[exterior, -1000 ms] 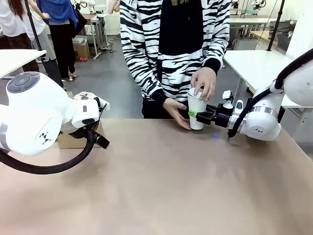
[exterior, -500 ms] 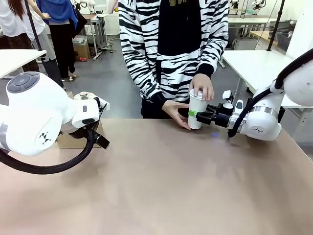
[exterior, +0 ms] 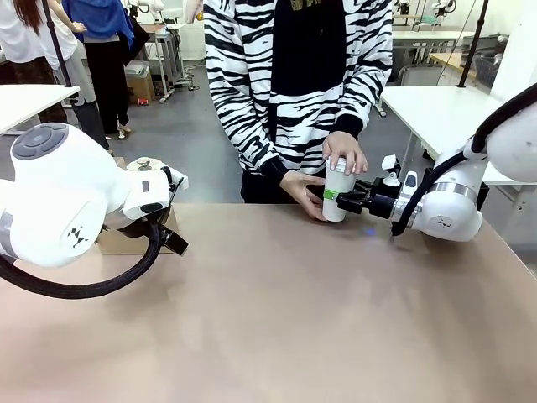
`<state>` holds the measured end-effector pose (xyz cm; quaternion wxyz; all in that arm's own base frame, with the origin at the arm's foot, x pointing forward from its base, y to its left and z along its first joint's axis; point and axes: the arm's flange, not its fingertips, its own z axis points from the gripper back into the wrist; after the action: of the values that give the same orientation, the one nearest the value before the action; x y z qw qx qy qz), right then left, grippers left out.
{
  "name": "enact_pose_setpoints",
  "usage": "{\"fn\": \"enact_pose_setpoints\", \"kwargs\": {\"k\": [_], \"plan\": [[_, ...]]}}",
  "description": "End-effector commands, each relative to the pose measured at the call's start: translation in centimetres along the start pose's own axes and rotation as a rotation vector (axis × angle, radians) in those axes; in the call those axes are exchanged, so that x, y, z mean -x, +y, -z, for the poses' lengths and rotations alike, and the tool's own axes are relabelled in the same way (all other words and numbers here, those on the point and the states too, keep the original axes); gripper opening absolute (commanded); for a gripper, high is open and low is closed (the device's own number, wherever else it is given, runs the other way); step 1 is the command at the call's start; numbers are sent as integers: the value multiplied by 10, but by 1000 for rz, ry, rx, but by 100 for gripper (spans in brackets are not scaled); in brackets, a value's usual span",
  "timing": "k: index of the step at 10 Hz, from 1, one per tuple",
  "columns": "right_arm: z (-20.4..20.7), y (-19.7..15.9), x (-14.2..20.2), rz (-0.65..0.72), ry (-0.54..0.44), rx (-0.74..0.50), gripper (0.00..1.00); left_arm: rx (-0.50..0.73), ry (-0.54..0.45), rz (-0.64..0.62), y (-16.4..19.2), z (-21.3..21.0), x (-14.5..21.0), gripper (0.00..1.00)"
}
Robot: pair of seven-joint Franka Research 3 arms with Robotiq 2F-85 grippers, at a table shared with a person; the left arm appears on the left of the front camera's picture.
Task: Pour a drink into a cup and package it in a carrier.
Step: When a person places the Paper Cup Lid on the 600 ml Paper Cup , lift the 600 ml Paper Cup.
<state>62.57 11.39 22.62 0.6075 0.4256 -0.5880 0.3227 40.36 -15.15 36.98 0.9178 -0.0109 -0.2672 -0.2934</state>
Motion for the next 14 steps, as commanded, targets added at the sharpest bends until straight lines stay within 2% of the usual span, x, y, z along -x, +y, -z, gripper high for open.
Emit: {"fn": "enact_pose_setpoints", "kwargs": {"k": [1,14], "plan": [[2,2,-6,6,2,-3,80,2,-2,0,0,-1,0,100],[2,2,-6,6,2,-3,80,2,-2,0,0,-1,0,100]]}}
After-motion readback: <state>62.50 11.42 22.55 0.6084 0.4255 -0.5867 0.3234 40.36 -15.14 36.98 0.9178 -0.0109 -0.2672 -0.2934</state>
